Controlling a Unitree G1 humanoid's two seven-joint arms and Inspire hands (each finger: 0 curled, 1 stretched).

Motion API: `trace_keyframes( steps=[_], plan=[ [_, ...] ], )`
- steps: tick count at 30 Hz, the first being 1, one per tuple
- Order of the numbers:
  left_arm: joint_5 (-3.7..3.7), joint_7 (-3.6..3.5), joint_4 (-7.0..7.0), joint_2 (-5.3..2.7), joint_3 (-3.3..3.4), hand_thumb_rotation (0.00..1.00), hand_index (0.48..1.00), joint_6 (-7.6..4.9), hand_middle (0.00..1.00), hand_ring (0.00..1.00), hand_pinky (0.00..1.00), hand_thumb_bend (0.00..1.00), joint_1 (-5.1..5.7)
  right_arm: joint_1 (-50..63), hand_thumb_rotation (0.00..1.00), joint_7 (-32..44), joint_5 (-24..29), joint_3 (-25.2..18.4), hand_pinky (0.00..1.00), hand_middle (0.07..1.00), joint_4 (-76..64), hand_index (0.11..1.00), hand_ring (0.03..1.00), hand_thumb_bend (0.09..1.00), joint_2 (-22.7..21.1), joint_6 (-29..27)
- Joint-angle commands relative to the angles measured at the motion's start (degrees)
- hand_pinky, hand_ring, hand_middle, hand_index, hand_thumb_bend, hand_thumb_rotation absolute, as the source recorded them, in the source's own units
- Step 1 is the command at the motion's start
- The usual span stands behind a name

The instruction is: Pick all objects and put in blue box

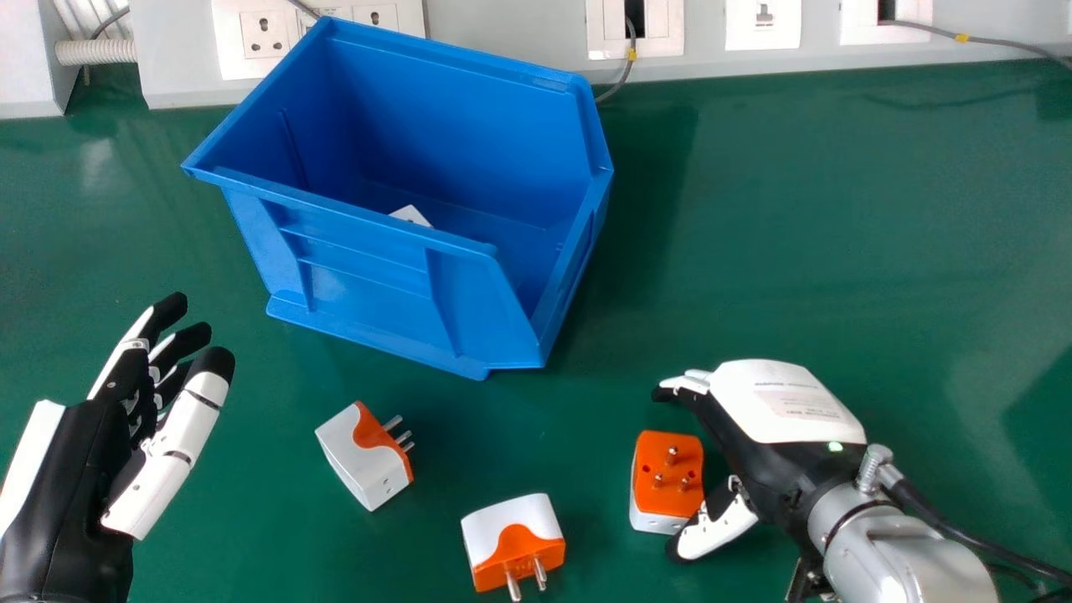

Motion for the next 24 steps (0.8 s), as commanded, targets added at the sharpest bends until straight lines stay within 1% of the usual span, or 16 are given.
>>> trace_keyframes(
  steps=[1,8,12,17,24],
  plan=[
    [-0.56,0.07,-1.83,0.01,0.21,0.69,0.93,0.15,0.91,0.88,0.81,0.4,-0.08,0.3,0.16,1.1,-0.2,0.9,0.74,0.89,0.3,0.825,0.86,0.634,0.0,-0.5],
    [-0.69,0.1,-2.4,-0.02,0.1,0.69,0.928,1.26,0.91,0.88,0.81,0.39,-0.39,0.6,0.14,2.5,0.7,1.0,0.74,0.886,0.1,0.821,0.855,0.634,1.5,1.1],
    [-0.48,0.24,-3.14,0.0,-0.01,0.69,0.927,2.0,0.91,0.88,0.81,0.39,-0.48,0.8,0.13,2.5,0.8,1.2,0.75,0.888,0.0,0.826,0.855,0.631,1.9,1.2],
    [-0.4,0.23,-3.53,0.11,-0.07,0.68,0.925,2.8,0.9,0.88,0.8,0.39,-0.98,0.9,0.1,2.5,-0.2,2.1,0.75,0.891,-0.1,0.829,0.855,0.627,1.9,1.1],
    [-0.32,0.15,-3.85,0.21,-0.13,0.66,0.921,3.68,0.9,0.88,0.8,0.39,-1.66,0.9,0.1,2.8,-1.3,3.3,0.75,0.881,-0.2,0.819,0.848,0.619,2.2,1.1]
  ],
)
